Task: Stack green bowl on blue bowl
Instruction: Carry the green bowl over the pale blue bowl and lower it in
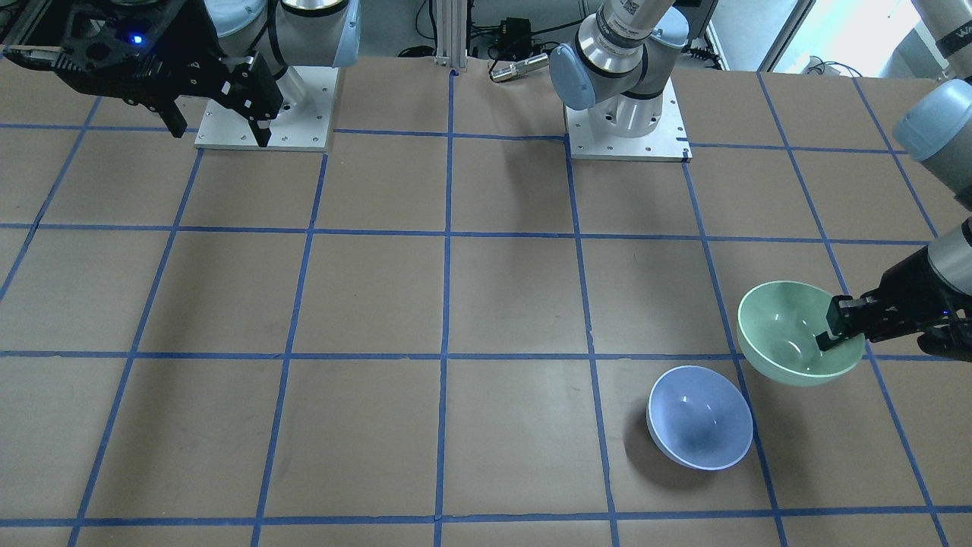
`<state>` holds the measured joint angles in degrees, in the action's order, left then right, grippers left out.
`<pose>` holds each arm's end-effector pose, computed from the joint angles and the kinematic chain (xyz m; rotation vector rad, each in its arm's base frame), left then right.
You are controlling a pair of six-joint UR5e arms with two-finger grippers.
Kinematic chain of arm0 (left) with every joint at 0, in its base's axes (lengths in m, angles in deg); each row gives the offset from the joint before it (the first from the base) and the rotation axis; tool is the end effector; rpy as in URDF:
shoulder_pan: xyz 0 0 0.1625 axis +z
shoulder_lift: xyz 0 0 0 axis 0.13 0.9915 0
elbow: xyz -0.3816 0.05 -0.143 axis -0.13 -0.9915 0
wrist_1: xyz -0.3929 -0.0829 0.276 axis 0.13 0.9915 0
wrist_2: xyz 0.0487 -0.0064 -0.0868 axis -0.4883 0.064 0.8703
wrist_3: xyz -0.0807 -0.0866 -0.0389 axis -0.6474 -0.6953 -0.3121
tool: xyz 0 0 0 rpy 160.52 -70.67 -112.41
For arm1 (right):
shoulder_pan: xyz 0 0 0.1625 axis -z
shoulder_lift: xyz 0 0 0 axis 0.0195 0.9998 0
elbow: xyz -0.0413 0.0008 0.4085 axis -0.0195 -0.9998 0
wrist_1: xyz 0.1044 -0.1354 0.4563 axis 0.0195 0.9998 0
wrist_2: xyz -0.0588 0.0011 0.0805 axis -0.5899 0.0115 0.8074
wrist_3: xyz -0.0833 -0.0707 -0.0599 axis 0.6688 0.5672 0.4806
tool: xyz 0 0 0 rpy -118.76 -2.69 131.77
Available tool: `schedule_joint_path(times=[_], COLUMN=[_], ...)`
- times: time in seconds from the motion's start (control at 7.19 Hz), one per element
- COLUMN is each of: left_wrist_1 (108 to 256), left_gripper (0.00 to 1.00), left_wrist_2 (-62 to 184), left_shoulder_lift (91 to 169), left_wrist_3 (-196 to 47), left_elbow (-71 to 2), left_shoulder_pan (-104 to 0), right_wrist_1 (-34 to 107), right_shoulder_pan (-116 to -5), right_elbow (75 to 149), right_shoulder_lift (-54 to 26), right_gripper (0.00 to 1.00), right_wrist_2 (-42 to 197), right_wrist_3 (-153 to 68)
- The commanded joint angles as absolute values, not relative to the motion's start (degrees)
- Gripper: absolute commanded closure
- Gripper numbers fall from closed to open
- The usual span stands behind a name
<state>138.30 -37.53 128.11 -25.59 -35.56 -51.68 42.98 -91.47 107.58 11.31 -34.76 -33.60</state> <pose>0.2000 -0.6499 0.2697 -0.0756 -2.9213 0.1277 0.1382 -0.5257 0.5041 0.1966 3.1226 -0.0136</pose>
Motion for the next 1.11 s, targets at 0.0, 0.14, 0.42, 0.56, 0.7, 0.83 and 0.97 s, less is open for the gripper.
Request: schedule_joint_path(times=[0.0,0.14,0.42,0.56,0.7,0.83,0.97], left_wrist_1=[139.14,139.59,139.51,138.81,137.58,136.79,136.17], left_gripper=[1.0,1.0,1.0,1.0,1.0,1.0,1.0], left_wrist_2=[-37.23,-36.88,-36.52,-36.52,-36.61,-36.52,-36.52], left_shoulder_lift=[128.74,129.62,131.73,132.78,133.83,134.63,135.33], left_wrist_3=[-33.62,-35.93,-39.71,-42.61,-44.46,-45.78,-45.97], left_elbow=[-31.54,-30.91,-30.81,-30.81,-30.81,-30.81,-30.81], left_shoulder_pan=[-55.71,-56.07,-56.42,-58.43,-59.49,-59.76,-60.11], right_wrist_1=[42.94,43.02,42.94,43.02,43.03,43.03,43.03], right_shoulder_pan=[-91.47,-91.47,-91.47,-91.47,-91.47,-91.47,-91.47], right_elbow=[107.56,107.65,107.56,107.56,107.56,107.65,107.56], right_shoulder_lift=[11.31,11.31,11.31,11.31,11.31,11.31,11.31], right_gripper=[0.0,0.0,0.0,0.0,0.0,0.0,0.0], right_wrist_2=[-34.76,-34.76,-34.76,-34.76,-34.76,-34.76,-34.76], right_wrist_3=[-33.6,-33.6,-33.6,-33.6,-33.6,-33.6,-33.6])
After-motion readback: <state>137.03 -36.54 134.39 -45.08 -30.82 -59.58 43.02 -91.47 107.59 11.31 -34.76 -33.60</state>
